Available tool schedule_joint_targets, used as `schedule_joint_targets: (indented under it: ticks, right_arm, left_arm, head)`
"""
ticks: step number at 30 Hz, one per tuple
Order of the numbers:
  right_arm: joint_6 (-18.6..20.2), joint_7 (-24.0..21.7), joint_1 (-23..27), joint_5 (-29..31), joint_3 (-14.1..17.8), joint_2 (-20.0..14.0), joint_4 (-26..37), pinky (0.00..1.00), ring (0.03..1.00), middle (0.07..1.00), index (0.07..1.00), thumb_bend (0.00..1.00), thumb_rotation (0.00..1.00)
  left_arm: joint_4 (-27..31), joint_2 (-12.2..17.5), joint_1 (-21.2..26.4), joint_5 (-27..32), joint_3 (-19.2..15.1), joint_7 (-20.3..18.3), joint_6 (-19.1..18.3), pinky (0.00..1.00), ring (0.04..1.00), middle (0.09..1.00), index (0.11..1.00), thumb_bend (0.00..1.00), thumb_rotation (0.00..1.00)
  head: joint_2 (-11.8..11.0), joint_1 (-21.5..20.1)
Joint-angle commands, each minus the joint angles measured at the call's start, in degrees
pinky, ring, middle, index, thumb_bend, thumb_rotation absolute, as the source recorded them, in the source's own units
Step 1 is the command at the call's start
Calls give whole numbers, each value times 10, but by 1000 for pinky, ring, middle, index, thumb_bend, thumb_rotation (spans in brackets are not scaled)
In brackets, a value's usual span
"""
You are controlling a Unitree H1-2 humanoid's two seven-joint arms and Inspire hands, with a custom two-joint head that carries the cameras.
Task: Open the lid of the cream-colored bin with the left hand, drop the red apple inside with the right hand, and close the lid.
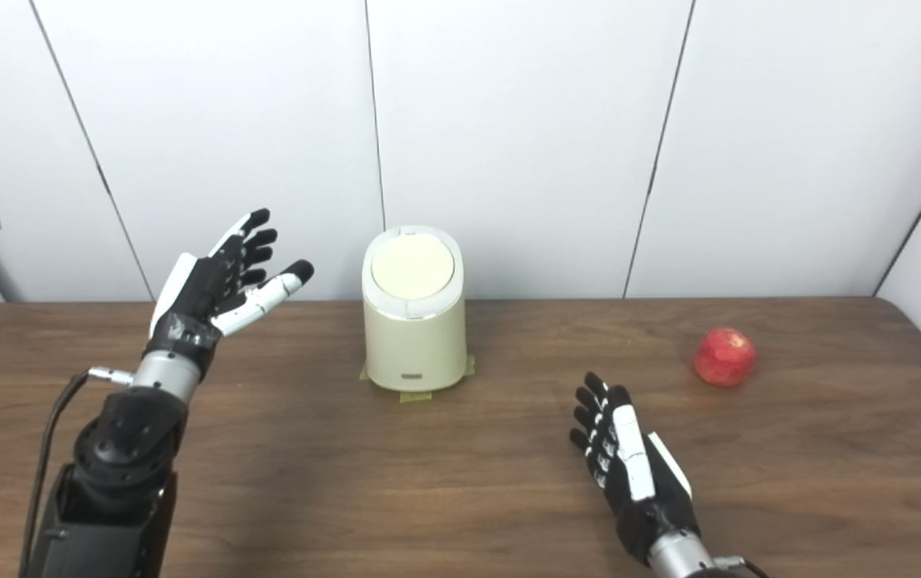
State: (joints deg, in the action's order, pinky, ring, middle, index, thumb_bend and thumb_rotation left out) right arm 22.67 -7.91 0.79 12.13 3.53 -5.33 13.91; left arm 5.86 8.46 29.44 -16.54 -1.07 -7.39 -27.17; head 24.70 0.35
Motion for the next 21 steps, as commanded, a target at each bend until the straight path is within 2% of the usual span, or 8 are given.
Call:
schedule_joint_targets:
  ticks: [1, 5, 9, 13, 17, 21]
  right_arm:
    - [-22, -3, 12, 1, 1, -5, 10, 1000, 1000, 1000, 1000, 692, 1000]
    - [-30, -4, 14, -1, -2, -6, 0, 1000, 1000, 1000, 1000, 675, 1000]
    - [-27, 0, 17, 1, -1, -1, -2, 1000, 1000, 1000, 1000, 684, 1000]
    - [-27, -1, 18, 2, -2, 0, -4, 1000, 1000, 1000, 1000, 686, 1000]
    - [-31, 1, 19, 0, -3, 3, -6, 1000, 1000, 1000, 1000, 680, 1000]
    - [-30, 2, 20, 0, -4, 6, -7, 1000, 1000, 1000, 1000, 689, 1000]
  left_arm:
    - [-8, -6, 61, -28, -12, -16, 2, 854, 922, 938, 971, 790, 363]
    - [-46, -18, 102, -59, -30, -49, 2, 862, 934, 947, 970, 828, 300]
    - [-95, -16, 149, -81, -27, -80, 3, 864, 947, 972, 994, 852, 234]
    - [-147, -18, 192, -109, -8, -80, 3, 859, 947, 978, 991, 878, 178]
    - [-190, -28, 224, -140, 6, -83, 3, 942, 986, 989, 1000, 876, 149]
    - [-234, -36, 250, -167, 21, -83, 3, 923, 995, 1000, 1000, 877, 110]
  head:
    - [1, 1]
    - [-1, -1]
    - [-2, -1]
    - [-2, 1]
    - [-3, 1]
    - [-2, -1]
